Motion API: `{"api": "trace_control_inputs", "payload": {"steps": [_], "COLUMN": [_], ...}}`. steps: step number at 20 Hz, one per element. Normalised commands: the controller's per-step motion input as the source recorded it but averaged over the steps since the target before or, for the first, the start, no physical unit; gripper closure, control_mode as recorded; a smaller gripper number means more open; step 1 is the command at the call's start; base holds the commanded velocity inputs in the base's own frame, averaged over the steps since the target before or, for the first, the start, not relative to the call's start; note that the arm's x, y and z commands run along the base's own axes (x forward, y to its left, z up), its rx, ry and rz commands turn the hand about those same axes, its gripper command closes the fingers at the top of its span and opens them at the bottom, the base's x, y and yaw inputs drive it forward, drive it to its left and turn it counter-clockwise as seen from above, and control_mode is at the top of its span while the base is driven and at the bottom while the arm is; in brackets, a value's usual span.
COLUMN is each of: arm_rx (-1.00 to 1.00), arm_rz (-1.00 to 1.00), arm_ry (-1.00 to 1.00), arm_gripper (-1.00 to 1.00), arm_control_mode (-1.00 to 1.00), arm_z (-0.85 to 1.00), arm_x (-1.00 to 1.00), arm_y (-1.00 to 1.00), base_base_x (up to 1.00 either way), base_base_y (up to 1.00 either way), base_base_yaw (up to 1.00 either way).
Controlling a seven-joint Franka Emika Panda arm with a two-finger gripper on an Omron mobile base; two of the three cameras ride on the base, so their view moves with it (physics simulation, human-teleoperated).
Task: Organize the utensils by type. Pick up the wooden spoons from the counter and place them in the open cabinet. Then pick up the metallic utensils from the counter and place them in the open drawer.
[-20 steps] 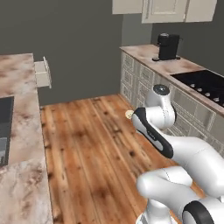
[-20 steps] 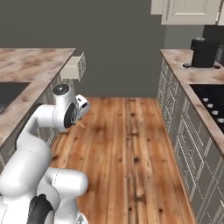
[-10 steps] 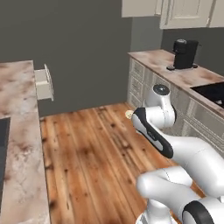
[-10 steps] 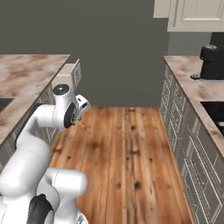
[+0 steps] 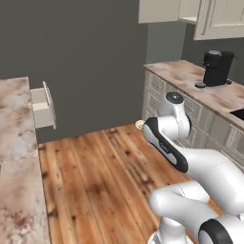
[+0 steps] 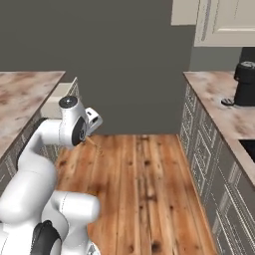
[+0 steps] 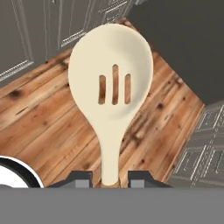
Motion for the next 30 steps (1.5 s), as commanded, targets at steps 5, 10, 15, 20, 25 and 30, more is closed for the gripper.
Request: {"api": "trace_control_inputs", "payload": {"steps": [5,10,15,20,25,30], "arm_rx": [0.0,0.0,0.0,0.0,0.0,0.0], "arm_rz": [0.0,0.0,0.0,0.0,0.0,0.0], "arm_ry": [0.0,0.0,0.0,0.0,0.0,0.0], "arm_gripper": [1.0,1.0,1.0,1.0,1.0,1.0], "arm_control_mode": [1.0,1.0,1.0,1.0,1.0,1.0], "arm_z": [0.0,0.0,0.0,0.0,0.0,0.0], "arm_x": [0.0,0.0,0.0,0.0,0.0,0.0], "arm_y": [0.0,0.0,0.0,0.0,0.0,0.0], "base_base_x": [0.92,0.89,0.92,0.96,0.95,0.93], "base_base_y": [-0.06,-0.07,-0.11,-0.17,-0.17,-0.17], "base_base_yaw": [-0.19,-0.21,-0.16,-0.1,-0.12,-0.14]}}
